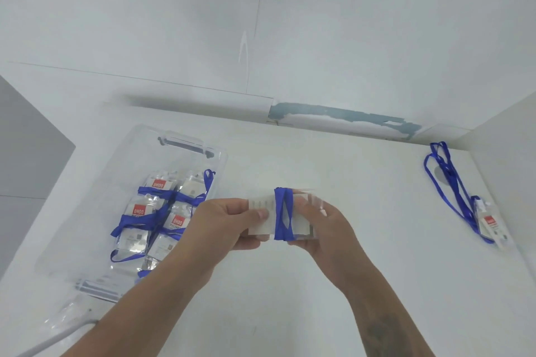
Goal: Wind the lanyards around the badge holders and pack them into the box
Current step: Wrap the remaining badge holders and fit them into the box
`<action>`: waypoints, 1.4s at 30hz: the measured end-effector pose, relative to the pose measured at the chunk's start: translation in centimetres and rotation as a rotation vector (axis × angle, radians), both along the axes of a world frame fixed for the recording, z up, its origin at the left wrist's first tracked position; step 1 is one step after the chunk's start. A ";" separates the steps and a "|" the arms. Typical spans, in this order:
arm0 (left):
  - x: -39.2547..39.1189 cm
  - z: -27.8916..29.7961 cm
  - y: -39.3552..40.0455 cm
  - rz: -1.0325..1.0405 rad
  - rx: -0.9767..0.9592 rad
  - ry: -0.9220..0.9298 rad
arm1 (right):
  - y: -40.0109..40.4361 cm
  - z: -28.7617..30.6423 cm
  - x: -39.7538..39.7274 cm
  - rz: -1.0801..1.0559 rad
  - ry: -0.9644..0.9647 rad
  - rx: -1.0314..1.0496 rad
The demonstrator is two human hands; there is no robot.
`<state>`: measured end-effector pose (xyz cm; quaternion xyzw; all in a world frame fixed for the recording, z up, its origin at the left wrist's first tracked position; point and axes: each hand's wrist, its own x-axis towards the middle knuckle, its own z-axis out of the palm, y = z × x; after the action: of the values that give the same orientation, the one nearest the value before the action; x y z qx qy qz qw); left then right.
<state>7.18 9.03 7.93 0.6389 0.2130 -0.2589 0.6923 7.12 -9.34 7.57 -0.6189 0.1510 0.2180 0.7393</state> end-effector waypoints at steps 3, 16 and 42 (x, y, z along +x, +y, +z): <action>-0.3 0.1 -0.4 -0.049 0.031 0.021 | -0.7 0.1 0.6 0.078 -0.050 -0.154; -0.1 0.6 1.3 -0.243 0.344 -0.190 | 0.2 0.9 1.3 0.416 -0.180 -0.360; 0.1 -3.2 18.7 0.195 0.145 -0.060 | 19.3 0.0 5.1 0.364 -0.279 -0.726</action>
<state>7.24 27.71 4.78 0.6710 0.2715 -0.1548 0.6724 12.19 9.94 7.60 -0.8792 0.0051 0.1918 0.4362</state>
